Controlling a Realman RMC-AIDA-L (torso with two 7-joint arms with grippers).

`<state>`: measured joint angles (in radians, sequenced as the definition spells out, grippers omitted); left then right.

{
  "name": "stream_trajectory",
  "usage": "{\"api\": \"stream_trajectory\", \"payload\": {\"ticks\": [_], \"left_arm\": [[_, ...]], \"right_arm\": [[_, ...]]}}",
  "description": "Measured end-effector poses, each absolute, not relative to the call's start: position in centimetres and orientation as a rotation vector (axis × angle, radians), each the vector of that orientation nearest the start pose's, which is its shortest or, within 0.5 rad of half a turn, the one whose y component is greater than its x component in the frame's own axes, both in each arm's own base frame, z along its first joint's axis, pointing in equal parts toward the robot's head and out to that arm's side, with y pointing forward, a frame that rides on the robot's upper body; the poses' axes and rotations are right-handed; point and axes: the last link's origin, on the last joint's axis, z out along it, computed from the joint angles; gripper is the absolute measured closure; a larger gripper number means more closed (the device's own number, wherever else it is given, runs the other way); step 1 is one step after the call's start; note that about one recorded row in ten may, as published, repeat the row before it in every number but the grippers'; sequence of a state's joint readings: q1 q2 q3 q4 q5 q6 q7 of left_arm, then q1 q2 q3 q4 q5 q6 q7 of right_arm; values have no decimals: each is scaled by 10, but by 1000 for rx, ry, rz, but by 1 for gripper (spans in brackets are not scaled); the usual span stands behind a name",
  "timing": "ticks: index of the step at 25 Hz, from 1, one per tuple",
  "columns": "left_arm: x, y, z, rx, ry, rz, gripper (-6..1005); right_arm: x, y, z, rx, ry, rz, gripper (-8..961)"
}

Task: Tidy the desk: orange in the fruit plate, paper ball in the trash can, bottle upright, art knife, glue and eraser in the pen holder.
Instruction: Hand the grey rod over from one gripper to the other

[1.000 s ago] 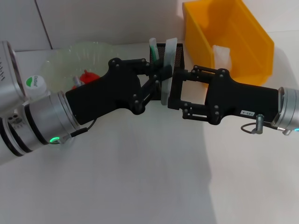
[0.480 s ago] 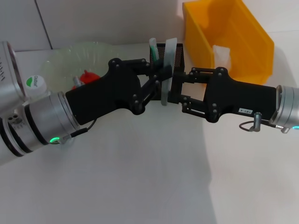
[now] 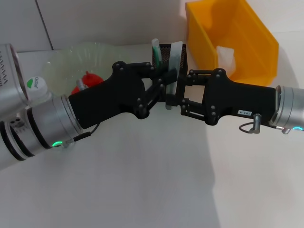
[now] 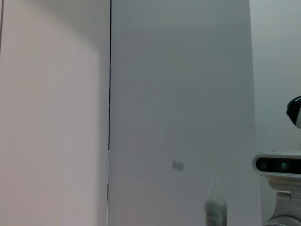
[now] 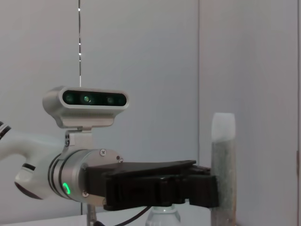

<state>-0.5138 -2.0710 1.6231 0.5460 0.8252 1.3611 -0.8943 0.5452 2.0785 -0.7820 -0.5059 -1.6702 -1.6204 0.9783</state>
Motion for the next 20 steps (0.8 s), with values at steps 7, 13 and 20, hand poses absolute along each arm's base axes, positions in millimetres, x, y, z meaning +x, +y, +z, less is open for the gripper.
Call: {"api": "stream_trajectory", "payload": {"ticks": [7,13,20], "left_arm": [[-168,325,-57,-2554,-143,-1245,881],[-168,325,-58,-2556,-142,-1244,881],[-168,325,-57,-2557,-141,-1246,882]], "right_arm": [[228,328,-8,-2611,151,1030,585],[227,329,-8,-2613,147,1030,654],[226,330,-10,-2620,147,1018,670]]}}
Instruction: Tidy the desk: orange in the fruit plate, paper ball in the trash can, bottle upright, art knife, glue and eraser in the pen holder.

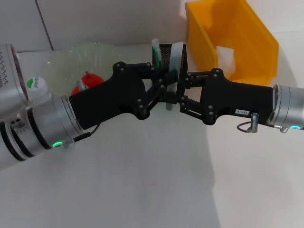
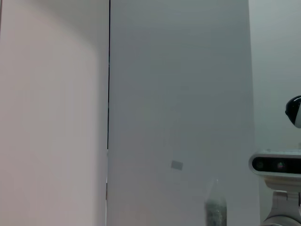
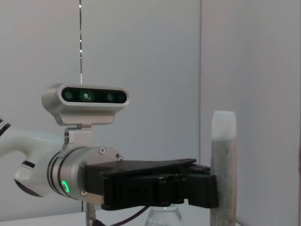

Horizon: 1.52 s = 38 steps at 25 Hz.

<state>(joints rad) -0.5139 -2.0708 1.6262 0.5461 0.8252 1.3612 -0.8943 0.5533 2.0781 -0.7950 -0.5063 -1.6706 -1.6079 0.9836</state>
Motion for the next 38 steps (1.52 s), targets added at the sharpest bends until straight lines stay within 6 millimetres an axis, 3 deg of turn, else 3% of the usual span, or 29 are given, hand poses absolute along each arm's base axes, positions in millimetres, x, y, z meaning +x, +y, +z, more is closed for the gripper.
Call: {"api": "stream_trajectory", "payload": {"ticks": [11,14,22,29,33,38], "left_arm": [[-167,324,-59,-2564,-137,-1249,875],[-166,324,-59,-2565,-137,-1251,859],[-166,321,-58,-2556,-124,-1273,815],[-166,320,-56,-2551,-121,-1282,534],[-177,311,-49,-2534,-146,-1311,402],[-223,268,-31,-2484,-170,-1325,349]], "right_arm": [[225,331,-12,-2630,141,1015,707],[224,331,-12,-2636,139,1007,800],[225,332,-13,-2641,145,994,800],[229,337,-11,-2582,194,988,800],[230,347,-2,-2464,244,1032,800],[226,362,8,-2317,235,1061,800]]}}
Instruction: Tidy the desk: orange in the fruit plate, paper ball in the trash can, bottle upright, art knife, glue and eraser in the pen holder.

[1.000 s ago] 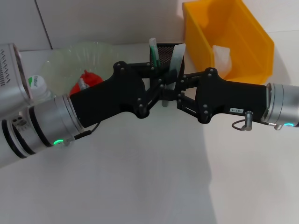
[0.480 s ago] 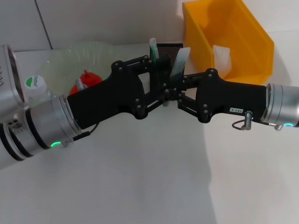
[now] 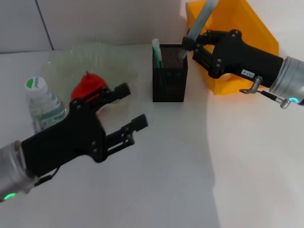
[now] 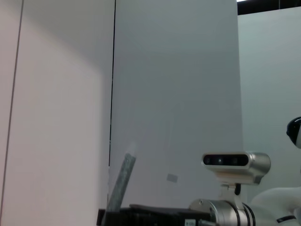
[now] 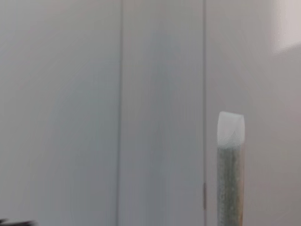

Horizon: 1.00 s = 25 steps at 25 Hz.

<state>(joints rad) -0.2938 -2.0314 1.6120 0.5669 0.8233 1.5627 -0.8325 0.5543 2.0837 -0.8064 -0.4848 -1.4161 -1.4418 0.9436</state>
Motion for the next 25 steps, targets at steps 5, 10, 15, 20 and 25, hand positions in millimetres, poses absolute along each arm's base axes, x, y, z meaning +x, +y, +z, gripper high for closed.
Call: {"api": "stream_trajectory", "payload": {"ticks": [5,10,15,20,25], "left_arm": [[-256,232,-26,-2423,-94,-1248,295],[-270,211,-25,-2383,-60,-1232,296],[-273,209,-22,-2361,-92,-1259,296],[-272,214,-25,-2374,-124,-1269,297],[-269,220,-27,-2399,-157,-1285,297]], "right_arm": [[223,380,3,-2271,250,990,799],[217,392,-4,-2250,234,955,799],[218,396,-7,-2248,249,919,799],[224,401,-14,-2259,283,835,799],[225,404,-21,-2278,277,773,799]]}}
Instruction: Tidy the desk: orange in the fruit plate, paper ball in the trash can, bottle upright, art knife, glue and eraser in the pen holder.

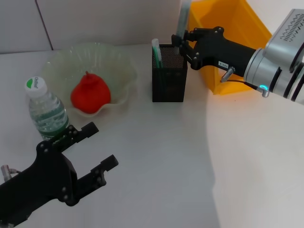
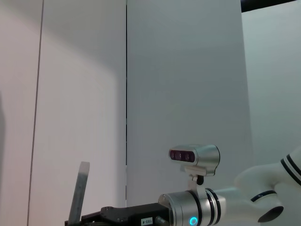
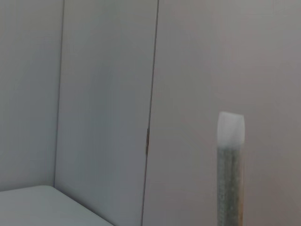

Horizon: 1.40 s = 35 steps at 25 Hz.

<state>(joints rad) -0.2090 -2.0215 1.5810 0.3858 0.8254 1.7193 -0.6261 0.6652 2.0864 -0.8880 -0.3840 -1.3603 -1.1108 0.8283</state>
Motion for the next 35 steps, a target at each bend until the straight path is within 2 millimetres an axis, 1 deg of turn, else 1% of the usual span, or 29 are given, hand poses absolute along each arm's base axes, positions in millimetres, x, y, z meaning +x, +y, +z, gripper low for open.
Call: {"api": "stream_trajectory", "payload": {"ticks": [6,11,15,27,32,34,35], "left_arm": [[-266,221,-30,-2403,-160,-1298,298],[-264,223,-32,-2411,-191,-1310,298],[-263,223,-33,-2414,-203,-1319,299],[-263,223,-33,-2415,-206,-1321,302],[-264,223,-32,-2421,-203,-1316,303],[-264,223,-32,-2429,-202,-1311,304],[-264,223,-32,-2432,-202,-1310,304]], "right_arm": [[221,410,-26,-2293,275,741,800],[215,415,-38,-2337,251,666,799],[212,417,-44,-2355,238,628,800],[210,420,-45,-2350,235,611,760],[210,418,-45,-2353,236,629,663],[210,415,-44,-2358,235,655,624],[210,410,-41,-2357,240,708,605]]}}
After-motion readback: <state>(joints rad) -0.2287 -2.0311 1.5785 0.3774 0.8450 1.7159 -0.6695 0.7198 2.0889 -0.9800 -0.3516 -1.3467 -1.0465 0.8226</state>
